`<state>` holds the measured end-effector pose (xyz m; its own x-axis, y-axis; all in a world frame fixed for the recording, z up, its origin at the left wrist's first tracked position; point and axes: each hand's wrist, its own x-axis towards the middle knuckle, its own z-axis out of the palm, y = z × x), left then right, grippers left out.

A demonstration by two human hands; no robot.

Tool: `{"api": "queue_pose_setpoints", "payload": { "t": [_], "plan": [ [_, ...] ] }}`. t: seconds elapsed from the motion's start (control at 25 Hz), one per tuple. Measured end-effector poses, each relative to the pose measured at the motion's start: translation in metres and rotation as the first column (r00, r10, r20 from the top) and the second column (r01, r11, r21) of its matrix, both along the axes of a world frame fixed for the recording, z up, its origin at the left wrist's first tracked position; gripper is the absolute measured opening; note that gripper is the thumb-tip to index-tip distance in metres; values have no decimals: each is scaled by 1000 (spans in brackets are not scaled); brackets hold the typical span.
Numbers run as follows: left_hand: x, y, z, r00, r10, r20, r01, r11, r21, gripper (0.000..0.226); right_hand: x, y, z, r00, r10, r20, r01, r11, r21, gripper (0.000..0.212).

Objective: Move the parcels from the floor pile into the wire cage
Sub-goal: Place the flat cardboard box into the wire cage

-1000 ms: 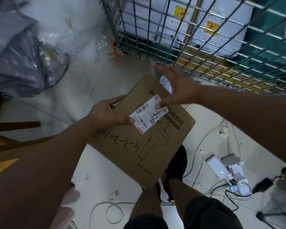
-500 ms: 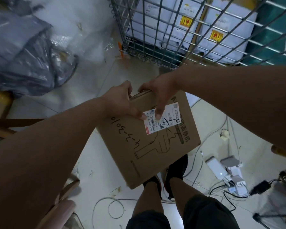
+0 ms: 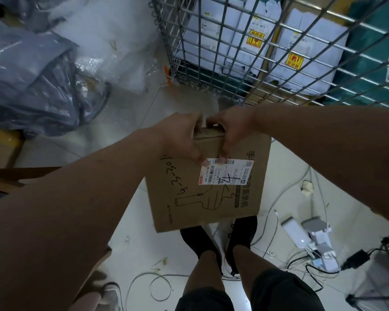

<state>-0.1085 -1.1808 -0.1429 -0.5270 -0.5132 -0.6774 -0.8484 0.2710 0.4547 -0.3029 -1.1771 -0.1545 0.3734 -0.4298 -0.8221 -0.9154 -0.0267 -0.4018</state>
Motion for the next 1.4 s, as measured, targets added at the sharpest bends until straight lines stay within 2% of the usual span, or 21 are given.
{"api": "queue_pose_setpoints", "payload": {
  "t": [0.08, 0.16, 0.2, 0.28, 0.4, 0.48, 0.56, 0.68, 0.8, 0.88, 1.0, 1.08, 1.2, 1.28, 1.4],
  "plan": [
    [1, 6, 0, 995, -90, 38, 95, 980, -175, 81, -9, 4, -4, 996, -87, -4, 87, 996, 5, 96],
    [6, 19, -3, 981, -145, 132, 189, 880, -437, 97, -24, 14, -4, 973, -230, -18, 230, 973, 34, 103],
    [9, 27, -3, 983, -125, 137, 179, 841, -511, 103, -34, 20, -4, 948, -319, -19, 320, 946, 53, 106],
    [17, 48, 1, 995, -43, 94, 89, 819, -567, 112, -49, 37, -2, 863, -506, 8, 502, 858, 107, 100],
    [38, 85, 8, 980, 175, 93, -102, 846, -524, 116, -63, 63, 8, 684, -729, 21, 705, 668, 240, 79],
    [56, 107, 15, 946, 298, 128, -205, 854, -478, 110, -66, 80, 16, 580, -815, 16, 775, 557, 297, 77],
    [73, 124, 21, 916, 360, 179, -241, 847, -475, 98, -67, 95, 20, 465, -885, 29, 832, 448, 326, 75],
    [84, 138, 34, 873, 441, 207, -335, 851, -405, 87, -65, 117, 25, 349, -935, 61, 866, 346, 360, 79],
    [85, 137, 45, 819, 555, 146, -513, 822, -247, 81, -63, 130, 23, 273, -959, 74, 858, 277, 433, 90],
    [81, 131, 51, 784, 620, 26, -614, 781, -114, 80, -61, 133, 22, 247, -966, 82, 830, 255, 496, 91],
    [71, 122, 62, 675, 723, -150, -729, 684, 17, 85, -50, 131, 24, 235, -965, 114, 817, 260, 515, 96],
    [69, 117, 65, 621, 764, -177, -777, 630, -4, 92, -38, 124, 31, 236, -957, 169, 814, 290, 503, 103],
    [76, 109, 67, 589, 781, -207, -804, 592, -55, 98, -21, 112, 43, 276, -918, 286, 781, 387, 489, 113],
    [83, 103, 70, 590, 779, -211, -805, 589, -75, 100, -11, 106, 49, 285, -894, 345, 782, 425, 456, 112],
    [86, 93, 85, 614, 765, -193, -788, 606, -107, 100, -3, 101, 63, 276, -878, 392, 819, 428, 381, 107]
  ]
}}
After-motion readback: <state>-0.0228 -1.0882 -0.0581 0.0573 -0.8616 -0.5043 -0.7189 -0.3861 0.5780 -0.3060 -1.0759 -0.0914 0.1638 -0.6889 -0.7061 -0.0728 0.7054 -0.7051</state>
